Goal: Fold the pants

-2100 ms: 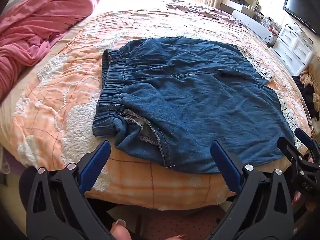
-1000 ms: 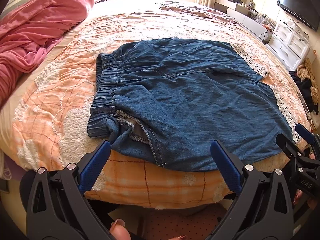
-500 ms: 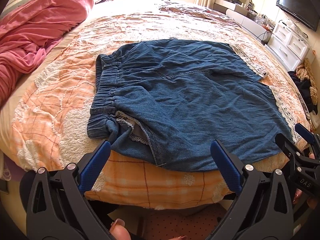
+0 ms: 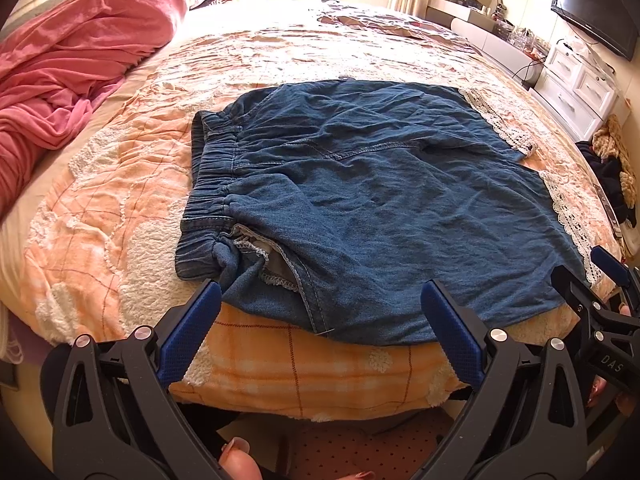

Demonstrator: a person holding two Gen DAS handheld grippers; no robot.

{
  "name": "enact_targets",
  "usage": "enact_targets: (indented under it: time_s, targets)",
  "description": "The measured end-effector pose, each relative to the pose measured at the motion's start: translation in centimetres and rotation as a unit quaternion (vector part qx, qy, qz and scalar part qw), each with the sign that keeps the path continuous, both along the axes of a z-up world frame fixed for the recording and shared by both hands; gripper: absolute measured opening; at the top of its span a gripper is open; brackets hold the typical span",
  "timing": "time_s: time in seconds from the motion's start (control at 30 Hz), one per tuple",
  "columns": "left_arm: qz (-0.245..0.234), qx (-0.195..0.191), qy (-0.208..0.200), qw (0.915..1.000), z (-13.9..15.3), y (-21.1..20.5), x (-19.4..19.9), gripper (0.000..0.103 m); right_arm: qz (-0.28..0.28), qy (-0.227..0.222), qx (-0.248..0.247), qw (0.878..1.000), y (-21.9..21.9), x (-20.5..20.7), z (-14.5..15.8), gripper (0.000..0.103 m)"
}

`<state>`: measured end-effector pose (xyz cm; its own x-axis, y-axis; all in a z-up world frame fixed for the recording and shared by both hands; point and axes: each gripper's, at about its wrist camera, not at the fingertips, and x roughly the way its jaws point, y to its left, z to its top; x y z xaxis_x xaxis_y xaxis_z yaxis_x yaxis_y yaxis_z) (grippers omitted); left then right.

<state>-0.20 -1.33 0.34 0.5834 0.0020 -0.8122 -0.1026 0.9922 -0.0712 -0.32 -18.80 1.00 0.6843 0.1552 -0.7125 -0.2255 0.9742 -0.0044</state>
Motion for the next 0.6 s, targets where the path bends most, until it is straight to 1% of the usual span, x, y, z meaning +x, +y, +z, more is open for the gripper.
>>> enact_targets:
  time_s: [0.33,0.5,0.6]
  targets:
    - [-0.001,-0.001,0.0,1.0,-0.2,0.5,0.3,0.094,0.007,0.005,0.006,1.0,0.6,0.7,0.0,0.099]
    - [0.003,-0.003,0.002,1.0,-0.4,1.6,0.8,0.094,0.016,0.009,0.015,1.0,1.1,1.6,0.1,0.099]
    - [0.014,-0.003,0.001,0.9999,-0.3,3.2,1.6,0.094,0.03,0.01,0.018,0.999,1.5,2.6,0.4,0.099]
